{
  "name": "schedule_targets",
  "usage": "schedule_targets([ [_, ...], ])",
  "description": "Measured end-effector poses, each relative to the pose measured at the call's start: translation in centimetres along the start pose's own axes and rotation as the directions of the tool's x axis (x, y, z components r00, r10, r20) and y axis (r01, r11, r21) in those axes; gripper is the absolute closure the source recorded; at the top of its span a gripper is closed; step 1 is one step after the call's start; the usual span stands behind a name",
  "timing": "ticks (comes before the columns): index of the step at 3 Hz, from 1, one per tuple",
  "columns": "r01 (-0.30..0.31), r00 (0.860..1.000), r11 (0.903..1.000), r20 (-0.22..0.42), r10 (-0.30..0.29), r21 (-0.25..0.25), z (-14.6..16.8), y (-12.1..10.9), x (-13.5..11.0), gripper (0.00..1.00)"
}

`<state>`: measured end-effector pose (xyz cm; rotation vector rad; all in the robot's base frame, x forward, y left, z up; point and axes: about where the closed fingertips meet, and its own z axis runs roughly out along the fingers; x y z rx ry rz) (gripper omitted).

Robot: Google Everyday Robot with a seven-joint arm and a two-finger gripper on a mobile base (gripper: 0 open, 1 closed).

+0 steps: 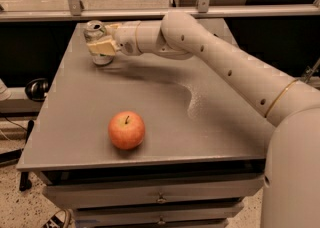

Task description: Pick 7up can

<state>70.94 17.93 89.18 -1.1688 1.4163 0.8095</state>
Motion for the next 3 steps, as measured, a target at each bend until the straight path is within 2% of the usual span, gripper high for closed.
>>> schedule_targets([
  [1,0.026,1.000,0.9995,0.013,-0.027,0.017,-1.1,-0.9,-1.3,0.85],
  [2,0.078,0.996,0.9961,0.049,-0.080,0.042,-3.0,-2.9,-4.4,1.00],
  [3,0.128,0.983,0.9826,0.115,-0.144,0.135,-6.8,-6.0,-10.4,1.00],
])
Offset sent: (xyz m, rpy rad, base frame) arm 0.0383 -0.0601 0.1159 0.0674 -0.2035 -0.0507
